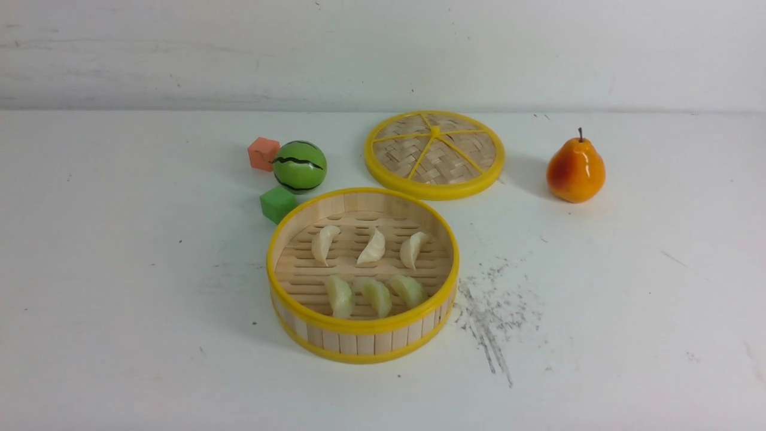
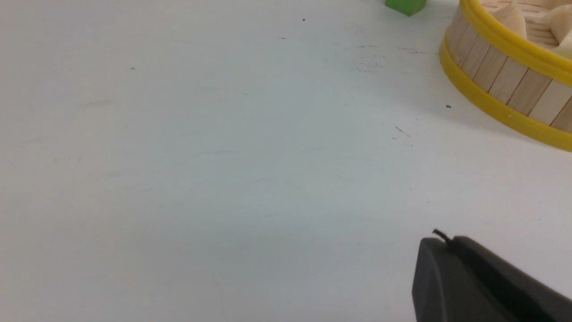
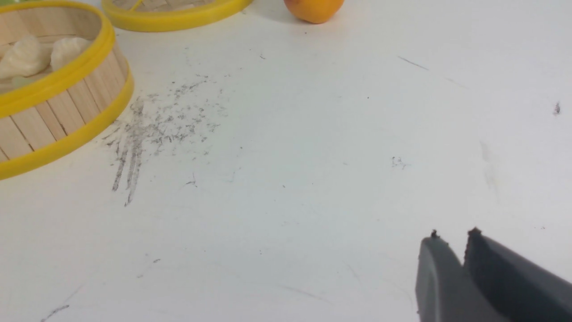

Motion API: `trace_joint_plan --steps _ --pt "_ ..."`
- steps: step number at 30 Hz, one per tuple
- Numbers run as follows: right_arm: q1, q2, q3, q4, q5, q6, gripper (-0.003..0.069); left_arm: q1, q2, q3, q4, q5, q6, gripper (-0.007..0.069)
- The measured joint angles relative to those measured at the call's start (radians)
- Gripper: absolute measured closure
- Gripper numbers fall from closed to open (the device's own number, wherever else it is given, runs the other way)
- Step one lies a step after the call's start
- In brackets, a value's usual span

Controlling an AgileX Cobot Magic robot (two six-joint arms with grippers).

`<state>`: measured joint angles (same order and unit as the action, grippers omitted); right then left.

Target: Put the dumplings into the steamer on the white table.

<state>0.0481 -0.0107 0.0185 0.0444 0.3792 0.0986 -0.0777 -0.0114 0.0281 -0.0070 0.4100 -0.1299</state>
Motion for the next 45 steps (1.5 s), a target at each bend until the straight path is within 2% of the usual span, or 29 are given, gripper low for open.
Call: trace_joint_plan --steps 45 --pt "0.000 0.000 0.000 0.000 0.000 0.000 0.0532 0.000 0.000 0.000 0.000 0.000 -0.002 0.0619"
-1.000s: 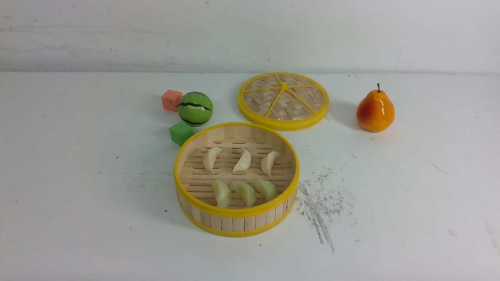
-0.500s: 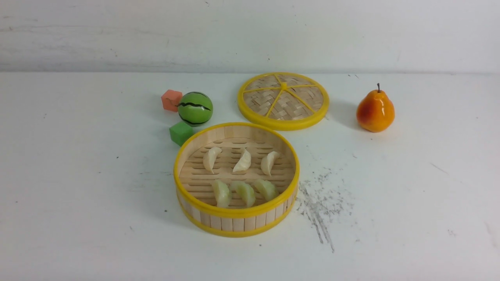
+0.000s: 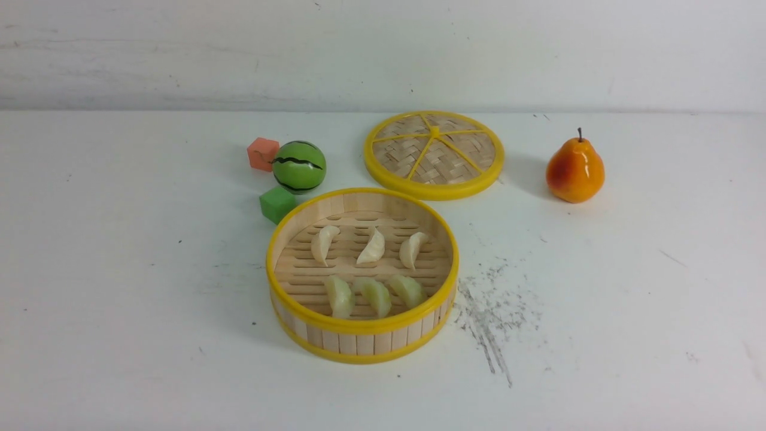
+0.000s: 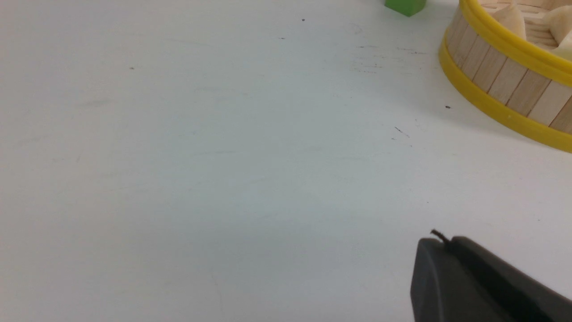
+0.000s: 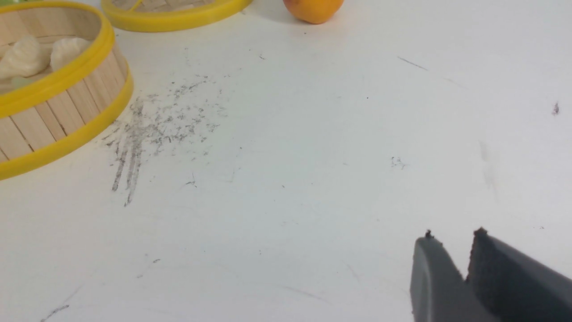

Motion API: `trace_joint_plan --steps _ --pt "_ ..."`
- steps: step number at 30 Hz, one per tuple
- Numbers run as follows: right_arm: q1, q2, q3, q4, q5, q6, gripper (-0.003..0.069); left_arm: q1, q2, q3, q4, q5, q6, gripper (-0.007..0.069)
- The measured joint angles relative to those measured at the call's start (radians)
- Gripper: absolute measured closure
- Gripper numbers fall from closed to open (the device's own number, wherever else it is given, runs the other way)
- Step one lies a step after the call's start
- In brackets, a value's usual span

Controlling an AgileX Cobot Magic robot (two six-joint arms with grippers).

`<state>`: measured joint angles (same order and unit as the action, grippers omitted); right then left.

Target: Put the dumplings into the steamer on the white table.

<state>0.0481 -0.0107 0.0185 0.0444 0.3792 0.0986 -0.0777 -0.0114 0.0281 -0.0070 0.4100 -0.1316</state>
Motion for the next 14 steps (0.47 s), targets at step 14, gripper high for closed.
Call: trace_joint_plan --steps 14 --pt "0.000 0.000 0.000 0.000 0.000 0.000 0.0517 0.000 0.000 0.000 0.000 0.000 0.000 0.0604"
